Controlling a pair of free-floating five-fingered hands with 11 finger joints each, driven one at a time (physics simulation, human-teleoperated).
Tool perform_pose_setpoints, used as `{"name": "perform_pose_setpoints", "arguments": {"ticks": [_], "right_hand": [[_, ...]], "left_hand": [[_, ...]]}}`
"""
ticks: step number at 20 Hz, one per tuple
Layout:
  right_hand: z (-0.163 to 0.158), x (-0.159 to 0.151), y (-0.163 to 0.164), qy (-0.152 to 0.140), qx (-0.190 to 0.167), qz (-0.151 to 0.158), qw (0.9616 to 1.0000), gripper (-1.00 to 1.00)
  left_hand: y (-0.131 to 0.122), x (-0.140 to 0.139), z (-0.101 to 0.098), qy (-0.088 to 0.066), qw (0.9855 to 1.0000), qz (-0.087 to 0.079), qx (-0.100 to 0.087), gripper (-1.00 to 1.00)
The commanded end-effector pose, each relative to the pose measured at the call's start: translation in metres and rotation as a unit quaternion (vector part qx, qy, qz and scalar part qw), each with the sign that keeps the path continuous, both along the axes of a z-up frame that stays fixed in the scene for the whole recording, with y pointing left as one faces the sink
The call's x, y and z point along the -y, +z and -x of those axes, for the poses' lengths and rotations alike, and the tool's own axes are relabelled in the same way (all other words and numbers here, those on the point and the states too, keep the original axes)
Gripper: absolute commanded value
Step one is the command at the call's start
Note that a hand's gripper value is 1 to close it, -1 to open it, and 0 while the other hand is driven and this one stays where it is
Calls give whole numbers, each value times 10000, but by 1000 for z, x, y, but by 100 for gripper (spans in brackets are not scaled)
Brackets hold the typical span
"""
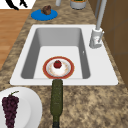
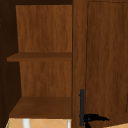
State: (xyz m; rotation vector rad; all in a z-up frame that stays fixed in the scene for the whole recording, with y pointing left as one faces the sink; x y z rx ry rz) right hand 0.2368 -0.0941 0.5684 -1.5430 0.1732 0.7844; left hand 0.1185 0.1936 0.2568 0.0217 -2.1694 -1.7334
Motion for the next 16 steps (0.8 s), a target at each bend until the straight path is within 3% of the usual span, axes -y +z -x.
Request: {"name": "perform_pose_setpoints", "arguments": {"ticks": [1,5,9,13,14,16], "right_hand": [[-29,-18,0,-2,239,16,9997,-100],[-58,-29,-3,-374,-5,198,9991,-100],[-88,-39,-10,-737,-330,387,9960,-100],[-100,-26,-16,-570,-515,505,9958,-100],[-88,-24,-19,-833,-483,554,9938,-100],[-92,-24,-22,-838,-530,666,9928,-100]], "left_hand": [[0,0,0,0,10000,0,0,0],[0,0,0,0,10000,0,0,0],[0,0,0,0,10000,0,0,0],[0,0,0,0,10000,0,0,0],[0,0,0,0,10000,0,0,0],[0,0,0,0,10000,0,0,0]]}}
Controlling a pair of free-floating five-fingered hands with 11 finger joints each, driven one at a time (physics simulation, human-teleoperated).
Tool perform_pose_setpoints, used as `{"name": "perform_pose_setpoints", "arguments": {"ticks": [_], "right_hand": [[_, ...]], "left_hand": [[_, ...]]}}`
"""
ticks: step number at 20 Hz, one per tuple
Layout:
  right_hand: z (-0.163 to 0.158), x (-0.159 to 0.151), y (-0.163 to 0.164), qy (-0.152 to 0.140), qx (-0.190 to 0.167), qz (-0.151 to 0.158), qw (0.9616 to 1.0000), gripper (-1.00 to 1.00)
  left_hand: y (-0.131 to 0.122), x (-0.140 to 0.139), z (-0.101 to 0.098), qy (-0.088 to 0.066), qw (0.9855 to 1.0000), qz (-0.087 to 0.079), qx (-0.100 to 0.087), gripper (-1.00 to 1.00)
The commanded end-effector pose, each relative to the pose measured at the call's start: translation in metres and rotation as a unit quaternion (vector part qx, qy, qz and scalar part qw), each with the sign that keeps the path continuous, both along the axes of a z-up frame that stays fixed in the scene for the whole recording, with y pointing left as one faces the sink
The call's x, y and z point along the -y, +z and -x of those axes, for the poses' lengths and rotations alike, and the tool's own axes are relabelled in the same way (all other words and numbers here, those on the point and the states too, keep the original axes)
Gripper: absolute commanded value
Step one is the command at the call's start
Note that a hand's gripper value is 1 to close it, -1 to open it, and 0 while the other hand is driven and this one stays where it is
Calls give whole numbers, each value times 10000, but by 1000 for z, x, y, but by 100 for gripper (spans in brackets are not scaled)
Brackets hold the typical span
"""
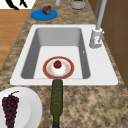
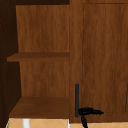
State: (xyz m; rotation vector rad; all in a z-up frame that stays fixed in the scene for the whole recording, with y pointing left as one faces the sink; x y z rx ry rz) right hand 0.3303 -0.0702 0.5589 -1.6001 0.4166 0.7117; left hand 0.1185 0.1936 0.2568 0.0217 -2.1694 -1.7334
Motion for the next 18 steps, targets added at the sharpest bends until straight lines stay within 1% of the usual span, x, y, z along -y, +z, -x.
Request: {"name": "perform_pose_setpoints", "arguments": {"ticks": [1,2,3,5,8,10,12,13,14,15,16,18], "right_hand": [[-15,0,-16,0,-125,-1,9999,-100],[-29,-1,-19,-19,-128,16,9999,-100],[-36,-12,-21,-63,-118,42,9999,-100],[-46,-18,-24,-165,-103,97,9998,-100],[-64,-20,-25,-324,-60,-1,9995,-100],[-65,-21,-25,-370,-17,-52,9993,-100],[-65,-21,-26,-443,39,-116,9989,-100],[-60,-19,-24,-512,-81,-119,9986,-100],[-33,-9,-24,-470,146,-158,9987,-100],[-24,-8,-31,-416,206,-153,9988,-100],[-19,-1,-32,-443,208,-184,9986,-100],[-18,10,-39,-480,211,-99,9986,-100]], "left_hand": [[0,0,0,0,10000,0,0,0],[0,0,0,0,10000,0,0,0],[0,0,0,0,10000,0,0,0],[0,0,0,0,10000,0,0,0],[0,0,0,0,10000,0,0,0],[0,0,0,0,10000,0,0,0],[0,0,0,0,10000,0,0,0],[0,0,0,0,10000,0,0,0],[0,0,0,0,10000,0,0,0],[0,0,0,0,10000,0,0,0],[0,0,0,0,10000,0,0,0],[0,0,0,0,10000,0,0,0]]}}
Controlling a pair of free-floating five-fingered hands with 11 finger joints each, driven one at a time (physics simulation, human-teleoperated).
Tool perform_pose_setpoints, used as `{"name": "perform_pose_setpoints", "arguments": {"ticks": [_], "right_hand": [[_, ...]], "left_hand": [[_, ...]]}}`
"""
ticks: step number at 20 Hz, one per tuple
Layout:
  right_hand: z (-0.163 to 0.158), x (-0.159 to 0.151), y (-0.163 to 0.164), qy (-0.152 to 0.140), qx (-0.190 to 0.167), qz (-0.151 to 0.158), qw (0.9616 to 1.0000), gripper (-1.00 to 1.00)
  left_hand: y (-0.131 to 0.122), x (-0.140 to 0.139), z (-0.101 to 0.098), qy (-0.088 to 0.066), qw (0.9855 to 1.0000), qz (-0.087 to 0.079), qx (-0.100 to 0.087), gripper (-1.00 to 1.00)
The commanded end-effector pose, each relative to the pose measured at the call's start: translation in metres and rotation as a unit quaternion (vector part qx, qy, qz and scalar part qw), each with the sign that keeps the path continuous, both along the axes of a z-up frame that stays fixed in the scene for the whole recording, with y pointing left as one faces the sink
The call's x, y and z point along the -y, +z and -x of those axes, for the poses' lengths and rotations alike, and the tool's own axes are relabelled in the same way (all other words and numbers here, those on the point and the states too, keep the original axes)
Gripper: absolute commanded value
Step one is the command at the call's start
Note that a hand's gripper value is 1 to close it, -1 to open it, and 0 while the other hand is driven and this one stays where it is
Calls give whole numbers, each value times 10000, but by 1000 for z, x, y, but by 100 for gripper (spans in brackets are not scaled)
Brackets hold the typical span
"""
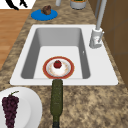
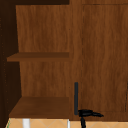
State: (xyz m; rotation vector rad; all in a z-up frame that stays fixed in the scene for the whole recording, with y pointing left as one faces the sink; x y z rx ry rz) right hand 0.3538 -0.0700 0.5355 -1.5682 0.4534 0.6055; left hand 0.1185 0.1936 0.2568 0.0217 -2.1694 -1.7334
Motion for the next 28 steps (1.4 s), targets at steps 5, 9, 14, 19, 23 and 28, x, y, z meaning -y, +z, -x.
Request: {"name": "perform_pose_setpoints", "arguments": {"ticks": [5,9,14,19,23,28], "right_hand": [[28,43,-30,373,-22,-134,9992,-100],[37,57,-47,658,-51,-222,9976,-100],[50,68,-69,952,-68,-298,9950,-100],[61,81,-92,1278,-115,-458,9907,-100],[68,89,-112,1582,-154,-596,9855,-100],[78,94,-142,1987,-191,-735,9771,-100]], "left_hand": [[0,0,0,0,10000,0,0,0],[0,0,0,0,10000,0,0,0],[0,0,0,0,10000,0,0,0],[0,0,0,0,10000,0,0,0],[0,0,0,0,10000,0,0,0],[0,0,0,0,10000,0,0,0]]}}
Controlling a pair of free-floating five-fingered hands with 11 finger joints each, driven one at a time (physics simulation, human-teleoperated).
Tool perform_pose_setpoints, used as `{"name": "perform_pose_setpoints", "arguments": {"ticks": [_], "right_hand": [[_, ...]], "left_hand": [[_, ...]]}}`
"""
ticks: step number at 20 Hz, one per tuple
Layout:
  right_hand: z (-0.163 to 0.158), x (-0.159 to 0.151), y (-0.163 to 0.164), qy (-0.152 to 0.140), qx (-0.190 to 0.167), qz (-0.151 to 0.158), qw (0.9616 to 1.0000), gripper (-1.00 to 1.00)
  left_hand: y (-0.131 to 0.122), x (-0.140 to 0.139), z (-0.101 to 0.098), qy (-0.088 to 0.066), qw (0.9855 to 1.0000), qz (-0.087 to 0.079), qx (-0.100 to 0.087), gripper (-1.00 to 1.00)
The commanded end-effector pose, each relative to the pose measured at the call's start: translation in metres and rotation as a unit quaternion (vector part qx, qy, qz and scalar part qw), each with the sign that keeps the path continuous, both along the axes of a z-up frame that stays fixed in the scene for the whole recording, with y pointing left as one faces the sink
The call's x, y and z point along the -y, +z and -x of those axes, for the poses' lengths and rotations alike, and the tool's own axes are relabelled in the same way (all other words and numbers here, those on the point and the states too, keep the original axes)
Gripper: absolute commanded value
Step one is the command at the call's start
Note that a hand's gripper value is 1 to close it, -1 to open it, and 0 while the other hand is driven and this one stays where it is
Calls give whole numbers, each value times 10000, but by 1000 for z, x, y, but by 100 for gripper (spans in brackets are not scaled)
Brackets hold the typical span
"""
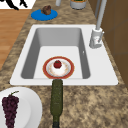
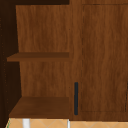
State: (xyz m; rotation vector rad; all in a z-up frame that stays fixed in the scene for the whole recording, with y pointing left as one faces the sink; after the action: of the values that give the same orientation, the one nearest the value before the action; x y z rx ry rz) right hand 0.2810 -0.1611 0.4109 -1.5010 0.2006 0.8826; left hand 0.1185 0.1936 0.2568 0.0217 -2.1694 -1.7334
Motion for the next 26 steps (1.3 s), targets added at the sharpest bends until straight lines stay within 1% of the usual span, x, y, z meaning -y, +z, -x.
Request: {"name": "perform_pose_setpoints", "arguments": {"ticks": [1,5,9,12,15,17,19,21,24,26], "right_hand": [[8,4,-22,579,24,-72,9983,-100],[15,8,-46,933,-25,-227,9954,-100],[21,12,-70,1288,-50,-397,9909,-100],[26,15,-88,1555,-51,-538,9864,-100],[24,14,-104,1830,-45,-702,9806,-100],[25,14,-112,1988,-62,-739,9772,-100],[26,14,-119,2159,-119,-833,9728,-100],[26,14,-124,2347,-157,-980,9670,-100],[26,14,-133,2644,-203,-1165,9571,-100],[26,14,-138,2842,-215,-1292,9498,-100]], "left_hand": [[0,0,0,0,10000,0,0,0],[0,0,0,0,10000,0,0,0],[0,0,0,0,10000,0,0,0],[0,0,0,0,10000,0,0,0],[0,0,0,0,10000,0,0,0],[0,0,0,0,10000,0,0,0],[0,0,0,0,10000,0,0,0],[0,0,0,0,10000,0,0,0],[0,0,0,0,10000,0,0,0],[0,0,0,0,10000,0,0,0]]}}
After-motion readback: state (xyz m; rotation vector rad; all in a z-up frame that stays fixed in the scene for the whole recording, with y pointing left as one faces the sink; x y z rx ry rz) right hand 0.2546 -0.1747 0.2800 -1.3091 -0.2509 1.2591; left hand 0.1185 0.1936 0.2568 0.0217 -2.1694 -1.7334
